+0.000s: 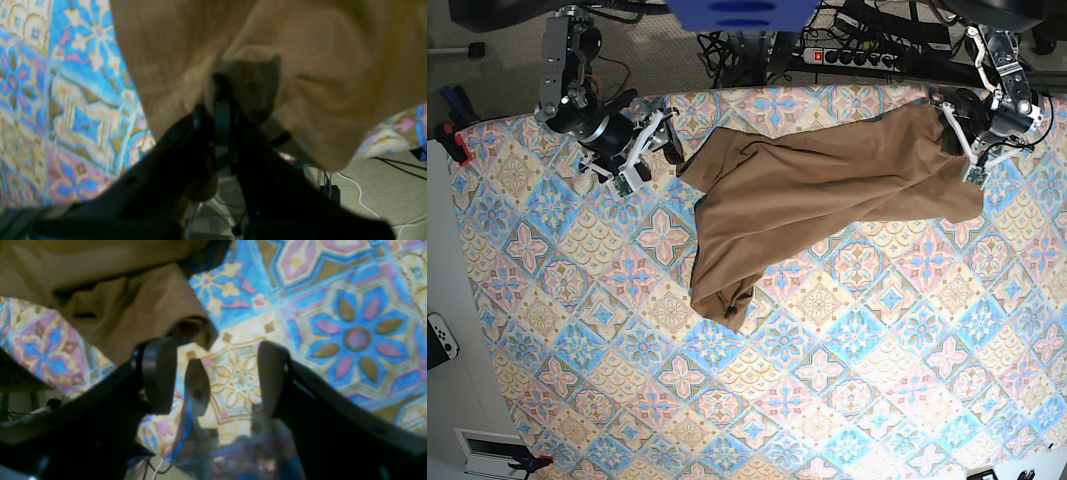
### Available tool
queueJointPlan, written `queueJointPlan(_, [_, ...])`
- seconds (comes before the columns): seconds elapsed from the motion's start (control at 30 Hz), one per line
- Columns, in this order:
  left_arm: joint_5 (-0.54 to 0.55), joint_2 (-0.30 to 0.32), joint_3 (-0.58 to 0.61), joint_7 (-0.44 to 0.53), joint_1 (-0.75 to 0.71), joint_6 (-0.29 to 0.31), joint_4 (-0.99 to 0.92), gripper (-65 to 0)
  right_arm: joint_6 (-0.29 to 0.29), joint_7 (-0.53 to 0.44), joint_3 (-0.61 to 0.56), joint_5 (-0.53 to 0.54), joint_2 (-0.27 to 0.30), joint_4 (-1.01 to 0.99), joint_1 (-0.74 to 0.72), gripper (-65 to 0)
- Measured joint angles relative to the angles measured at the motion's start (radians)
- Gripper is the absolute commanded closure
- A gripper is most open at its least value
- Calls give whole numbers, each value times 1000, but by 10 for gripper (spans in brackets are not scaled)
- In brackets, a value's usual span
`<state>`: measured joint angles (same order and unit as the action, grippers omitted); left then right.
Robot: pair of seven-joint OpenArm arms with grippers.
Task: Layout the t-shirt on the table in an organized manner, then fold the t-shirt properly
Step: 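Stretch the shirt between both grippers, pulling them apart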
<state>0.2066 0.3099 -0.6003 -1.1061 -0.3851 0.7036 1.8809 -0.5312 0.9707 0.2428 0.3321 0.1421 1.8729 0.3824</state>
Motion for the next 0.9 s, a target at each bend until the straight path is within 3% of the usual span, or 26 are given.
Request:
queueJointPlan(0.2, [2, 0, 1, 2, 0, 0, 0, 0, 0, 0, 3, 0, 0, 0, 0, -312])
queueJointPlan(0.73, [2, 0, 1, 3, 0, 0, 0, 0, 0, -8, -45, 1, -24, -6, -8, -312])
queueJointPlan(0.9, [2, 0, 0, 3, 0, 0, 0, 0, -1, -61, -88, -1, -26, -69, -46, -312])
